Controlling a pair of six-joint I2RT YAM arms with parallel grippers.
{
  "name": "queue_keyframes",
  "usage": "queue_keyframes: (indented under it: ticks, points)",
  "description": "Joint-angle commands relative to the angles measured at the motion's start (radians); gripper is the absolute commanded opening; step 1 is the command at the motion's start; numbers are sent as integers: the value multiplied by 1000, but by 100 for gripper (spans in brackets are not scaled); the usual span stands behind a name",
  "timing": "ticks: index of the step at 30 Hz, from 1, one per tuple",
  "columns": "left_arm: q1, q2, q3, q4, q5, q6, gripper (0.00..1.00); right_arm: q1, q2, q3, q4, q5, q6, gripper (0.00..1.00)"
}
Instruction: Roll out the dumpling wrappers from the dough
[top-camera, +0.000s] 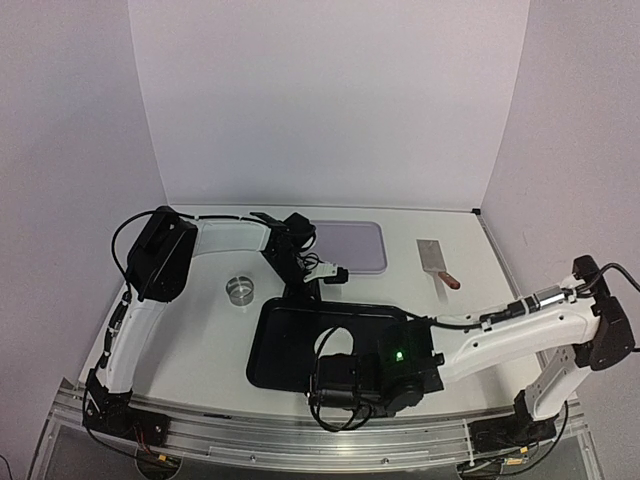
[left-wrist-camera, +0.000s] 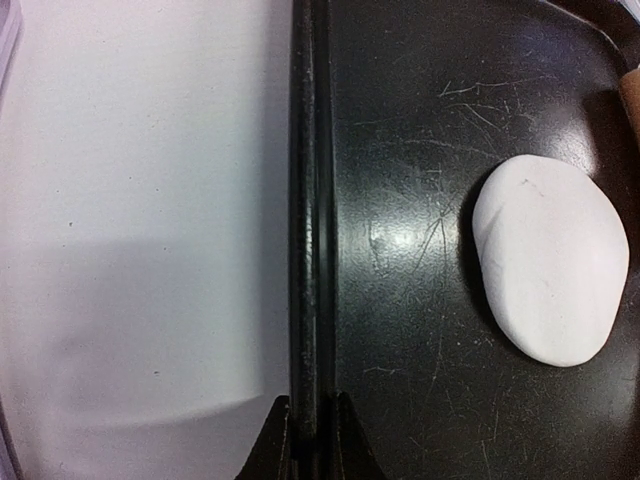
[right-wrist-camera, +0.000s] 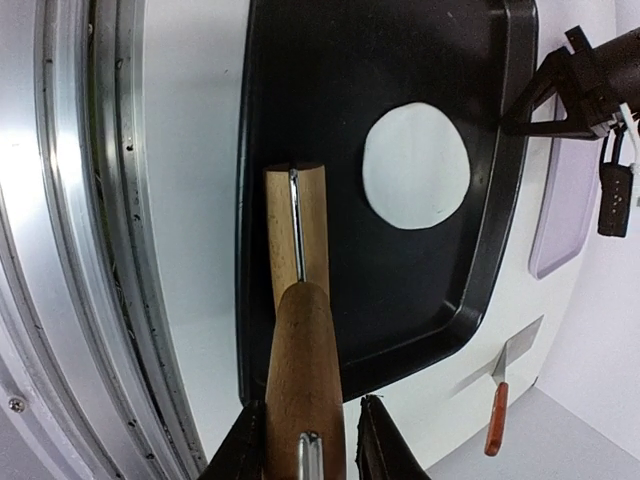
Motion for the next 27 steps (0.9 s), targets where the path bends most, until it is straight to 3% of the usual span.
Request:
queue_keyframes:
  ticks: [1, 8, 12, 19, 27]
  points:
    - [27, 10, -23, 30, -146, 62, 0, -89, -44, 137, -17, 7, -221, 0]
    - [27, 10, -16, 32, -139, 46, 0, -229, 11, 144, 177, -91, -562, 0]
    - [26, 13, -12, 32, -141, 46, 0, -282, 61, 94, 277, -138, -642, 0]
    - [27, 15, -4, 29, -141, 47, 0, -282, 88, -35, 318, -225, -550, 0]
    - [27, 13, -7, 26, -140, 45, 0, -179, 44, -211, 240, -255, -331, 0]
